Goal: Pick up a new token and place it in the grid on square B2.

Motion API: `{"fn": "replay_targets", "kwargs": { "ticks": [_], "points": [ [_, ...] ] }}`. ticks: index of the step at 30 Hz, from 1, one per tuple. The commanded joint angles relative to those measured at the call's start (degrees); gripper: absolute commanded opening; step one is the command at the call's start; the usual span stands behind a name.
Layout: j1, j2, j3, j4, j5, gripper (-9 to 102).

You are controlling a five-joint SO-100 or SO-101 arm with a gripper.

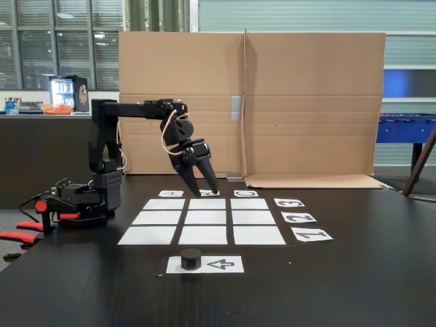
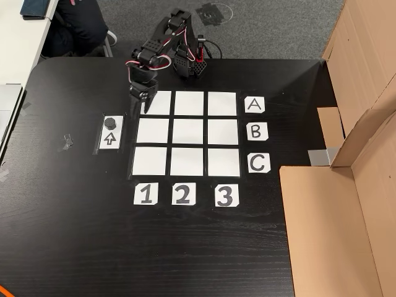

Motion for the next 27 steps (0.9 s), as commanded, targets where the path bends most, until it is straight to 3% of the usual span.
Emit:
{"fn": "replay_targets", "kwargs": {
  "ticks": [1,10,20,27],
  "points": [
    [1.8,-2.5,-5.7,0.4,1.0,23],
    [6.2,-18.8,-25.6,10.3,1.4,23],
    [10.9,-22.3,-29.4,11.1,2.4,25],
    [14.3,-31.4,-40.4,18.1,2.3,25]
  ]
}}
